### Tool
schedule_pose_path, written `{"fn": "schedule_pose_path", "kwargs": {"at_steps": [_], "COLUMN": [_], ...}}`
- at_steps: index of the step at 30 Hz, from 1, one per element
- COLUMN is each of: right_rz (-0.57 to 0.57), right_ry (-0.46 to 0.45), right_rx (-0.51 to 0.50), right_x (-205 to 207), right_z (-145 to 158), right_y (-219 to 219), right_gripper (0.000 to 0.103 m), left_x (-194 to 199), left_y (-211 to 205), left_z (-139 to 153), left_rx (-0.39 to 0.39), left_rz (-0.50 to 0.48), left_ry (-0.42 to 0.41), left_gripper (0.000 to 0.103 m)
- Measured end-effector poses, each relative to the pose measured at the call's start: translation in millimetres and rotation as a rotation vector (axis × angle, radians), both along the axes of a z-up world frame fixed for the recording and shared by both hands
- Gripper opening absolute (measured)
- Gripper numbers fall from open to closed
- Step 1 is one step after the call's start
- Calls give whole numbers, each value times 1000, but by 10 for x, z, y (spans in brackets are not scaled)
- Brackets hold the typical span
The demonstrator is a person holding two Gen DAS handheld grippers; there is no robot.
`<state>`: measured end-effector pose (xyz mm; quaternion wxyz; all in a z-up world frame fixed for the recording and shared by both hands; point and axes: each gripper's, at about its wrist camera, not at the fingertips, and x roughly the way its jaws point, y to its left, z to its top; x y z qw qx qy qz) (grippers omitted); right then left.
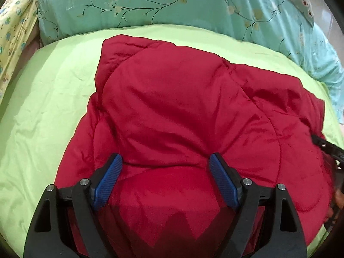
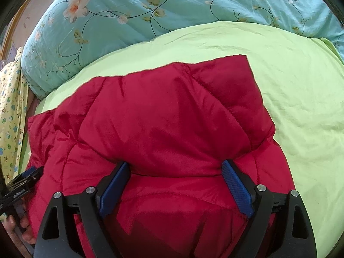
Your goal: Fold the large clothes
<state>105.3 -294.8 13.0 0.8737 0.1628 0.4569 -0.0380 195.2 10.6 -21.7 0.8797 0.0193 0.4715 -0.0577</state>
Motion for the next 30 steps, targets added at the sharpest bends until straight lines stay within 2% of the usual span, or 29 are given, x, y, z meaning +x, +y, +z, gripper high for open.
{"fn": "schedule_pose_path", "kwargs": {"at_steps": [4,7,11,13,15,19,22,27,30], "right_rz": [3,55,127,144,142,125,116,109,100], "right_ry": [-67,-106,-102,-84,-60,-39,-40,-50,-56], "right_rx": [-42,-57,-76,-92,-152,-156,-152,-152,-145], "right_x": [-400,-724,-1025,-1039,-982,-911,-905,-926,-955], "right_z": [299,446,428,347,260,183,188,167,176], "right_y": [167,374,659,757,827,806,777,761,760], "right_gripper": [90,90,90,90,91,96,97,97,97], "left_x": [-35,-48,-42,-57,-68,-178,-348,-792,-1011], "left_y": [23,16,4,4,8,20,59,148,142], "left_z": [8,12,6,7,11,85,185,355,372], "left_rx": [4,6,7,7,5,2,-17,-95,-94], "left_rz": [-2,0,-3,-3,-4,-11,-15,-20,-26], "left_ry": [-9,-15,-20,-23,-25,-29,-41,-49,-42], "left_gripper": [85,84,84,85,84,84,84,84,84]}}
